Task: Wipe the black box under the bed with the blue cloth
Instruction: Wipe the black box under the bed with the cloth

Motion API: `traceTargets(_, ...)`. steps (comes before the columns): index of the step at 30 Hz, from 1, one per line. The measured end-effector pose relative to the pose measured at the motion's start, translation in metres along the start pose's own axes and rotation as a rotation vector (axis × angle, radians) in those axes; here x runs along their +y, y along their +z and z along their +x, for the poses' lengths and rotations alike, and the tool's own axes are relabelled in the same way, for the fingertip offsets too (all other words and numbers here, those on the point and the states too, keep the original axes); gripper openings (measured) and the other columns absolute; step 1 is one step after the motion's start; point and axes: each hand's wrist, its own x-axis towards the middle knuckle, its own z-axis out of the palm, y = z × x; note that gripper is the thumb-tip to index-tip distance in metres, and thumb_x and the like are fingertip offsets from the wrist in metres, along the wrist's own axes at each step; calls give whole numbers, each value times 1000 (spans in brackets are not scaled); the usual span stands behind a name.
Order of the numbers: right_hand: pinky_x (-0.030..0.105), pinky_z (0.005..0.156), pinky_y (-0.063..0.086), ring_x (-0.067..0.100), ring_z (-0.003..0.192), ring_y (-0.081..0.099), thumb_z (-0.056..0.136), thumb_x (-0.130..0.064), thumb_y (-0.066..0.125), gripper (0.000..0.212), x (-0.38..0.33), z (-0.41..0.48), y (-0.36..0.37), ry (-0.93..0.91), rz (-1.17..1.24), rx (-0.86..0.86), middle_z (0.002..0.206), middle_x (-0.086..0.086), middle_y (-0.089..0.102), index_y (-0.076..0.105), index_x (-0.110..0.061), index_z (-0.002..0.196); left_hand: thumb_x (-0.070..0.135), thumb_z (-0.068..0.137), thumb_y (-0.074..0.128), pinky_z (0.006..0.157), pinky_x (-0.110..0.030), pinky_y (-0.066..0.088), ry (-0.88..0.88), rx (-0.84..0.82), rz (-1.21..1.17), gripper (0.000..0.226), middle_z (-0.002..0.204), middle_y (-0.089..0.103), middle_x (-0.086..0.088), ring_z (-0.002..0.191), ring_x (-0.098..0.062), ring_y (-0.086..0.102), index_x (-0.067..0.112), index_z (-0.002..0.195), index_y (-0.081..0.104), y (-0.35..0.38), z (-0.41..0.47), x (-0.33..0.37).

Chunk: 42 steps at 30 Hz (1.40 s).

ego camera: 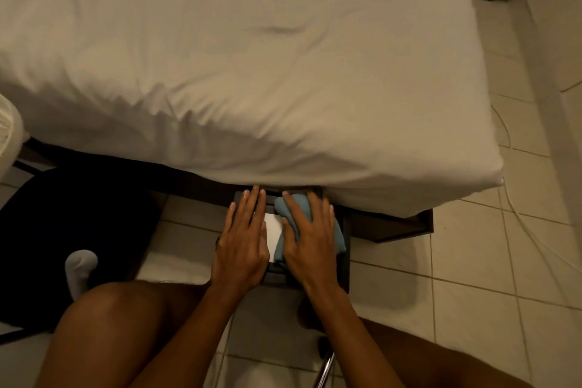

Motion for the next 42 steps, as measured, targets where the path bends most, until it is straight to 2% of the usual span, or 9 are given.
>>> traceTargets(4, 43, 114, 30, 24, 131, 37, 98, -38, 46, 46, 18, 3, -10, 21, -31, 119, 144, 5, 40, 39, -41, 143, 29, 102, 20, 124, -38, 14, -5, -6, -1, 57, 165, 14, 0, 153, -14, 10, 17, 157, 15, 0, 0, 0)
traceTargets(11, 50, 121, 11, 27, 146, 19, 99, -43, 39, 51, 19, 0, -3, 27, -77, 48, 155, 6, 28, 28, -41, 148, 31, 103, 23, 124, -36, 9, -5, -16, 18, 57, 166, 9, 1, 153, -12, 2, 19, 157, 10, 1, 0, 0)
traceTargets(16, 53, 117, 9, 24, 149, 0, 94, -49, 37, 58, 16, -53, 12, 4, 30, 83, 160, -20, -11, 10, -58, 145, 36, 103, 22, 124, -28, 0, -1, -6, 14, 57, 165, 7, 2, 153, -12, 1, 20, 157, 10, 3, 0, -2)
traceTargets(21, 53, 121, 12, 28, 150, 4, 98, -45, 33, 53, 2, -11, 0, 113, -53, 93, 160, 8, 21, 27, -38, 150, 36, 104, 21, 124, -30, -1, 3, -10, 45, 57, 166, 9, 0, 153, -12, 1, 18, 157, 10, 2, 3, -2)
traceTargets(27, 52, 118, 13, 29, 150, 5, 96, -42, 38, 57, -4, -56, 15, 62, -89, 113, 162, 7, 14, 22, -37, 151, 36, 103, 17, 124, -30, 1, 12, -7, 29, 57, 165, 12, -3, 153, -15, 5, 17, 157, 13, 2, 2, -2)
traceTargets(30, 45, 121, 4, 21, 151, -2, 99, -43, 39, 56, 13, -47, 3, 119, -55, 90, 164, 0, 9, 20, -40, 152, 35, 103, 17, 124, -32, 2, 18, -5, 37, 57, 166, 9, -2, 153, -14, 2, 17, 157, 11, 0, 3, 0)
traceTargets(36, 47, 121, 7, 23, 151, 1, 99, -40, 38, 54, 16, -37, 3, 206, -155, 153, 163, 6, 14, 25, -35, 151, 35, 103, 22, 124, -31, 0, -4, -15, 39, 57, 165, 10, -2, 153, -14, 2, 18, 157, 12, 4, 2, -6)
traceTargets(40, 40, 121, -1, 19, 151, -6, 98, -53, 27, 55, 11, -33, -17, 195, -44, 112, 164, 0, 7, 18, -41, 152, 37, 103, 19, 124, -29, -3, 28, -10, 41, 58, 166, 8, -1, 153, -12, -1, 19, 157, 10, -4, 4, 10)
traceTargets(42, 36, 120, 7, 17, 151, 1, 97, -57, 25, 57, 16, -40, -25, 204, 29, 58, 163, -3, 9, 20, -40, 151, 37, 103, 18, 124, -31, -2, 27, -24, 64, 58, 166, 8, -1, 153, -13, 0, 18, 157, 12, -1, 3, 2)
